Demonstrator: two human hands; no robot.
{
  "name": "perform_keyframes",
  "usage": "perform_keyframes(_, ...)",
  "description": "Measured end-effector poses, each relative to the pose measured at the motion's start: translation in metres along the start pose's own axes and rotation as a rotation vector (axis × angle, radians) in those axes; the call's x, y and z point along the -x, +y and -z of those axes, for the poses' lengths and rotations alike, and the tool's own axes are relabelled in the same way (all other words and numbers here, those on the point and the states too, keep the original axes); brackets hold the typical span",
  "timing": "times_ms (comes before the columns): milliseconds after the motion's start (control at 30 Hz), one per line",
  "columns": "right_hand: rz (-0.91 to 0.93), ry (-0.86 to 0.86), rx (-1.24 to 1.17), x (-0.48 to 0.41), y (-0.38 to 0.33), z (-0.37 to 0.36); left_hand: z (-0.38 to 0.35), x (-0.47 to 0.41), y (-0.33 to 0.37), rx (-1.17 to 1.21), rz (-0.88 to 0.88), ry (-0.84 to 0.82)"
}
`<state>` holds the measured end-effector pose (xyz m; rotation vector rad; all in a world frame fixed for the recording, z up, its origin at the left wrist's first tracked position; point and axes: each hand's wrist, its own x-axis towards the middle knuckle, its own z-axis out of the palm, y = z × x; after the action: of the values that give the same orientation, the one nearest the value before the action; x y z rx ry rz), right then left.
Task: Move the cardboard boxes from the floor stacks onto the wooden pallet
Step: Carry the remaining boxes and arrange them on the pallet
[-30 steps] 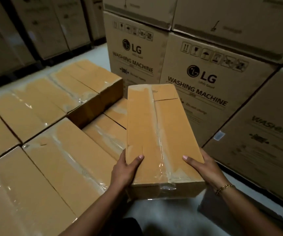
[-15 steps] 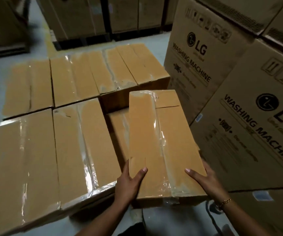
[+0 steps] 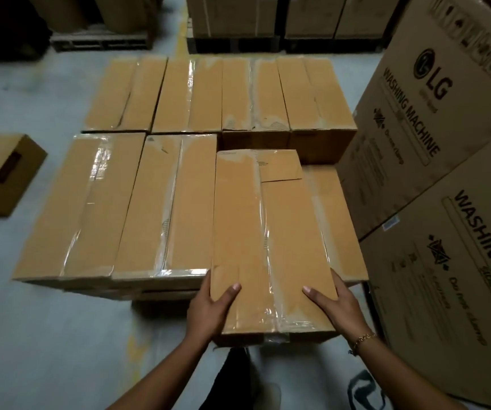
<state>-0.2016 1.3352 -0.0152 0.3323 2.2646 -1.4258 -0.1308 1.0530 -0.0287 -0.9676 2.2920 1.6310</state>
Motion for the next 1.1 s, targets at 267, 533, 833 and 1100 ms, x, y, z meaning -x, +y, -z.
perform_keyframes(267,-0.004,0.016,0.008,-0.018,0.015,-0.017,-0.012,-0.019,-0.012,0.001,0.038,0.01)
perform_keyframes(533,-0.05,-0.051,0.049,-0.053,0.042,-0.037,-0.02,-0.05,-0.033,-0.107,0.086,0.037)
perform_keyframes(833,-0.117,-0.064,0.114,-0.071,0.076,-0.047,-0.021,-0.055,-0.045,-0.323,0.023,0.05)
perform_keyframes(1100,-0.089,-0.214,0.352,-0.06,0.072,-0.037,-0.004,-0.048,-0.048,-0.913,-0.221,-0.054)
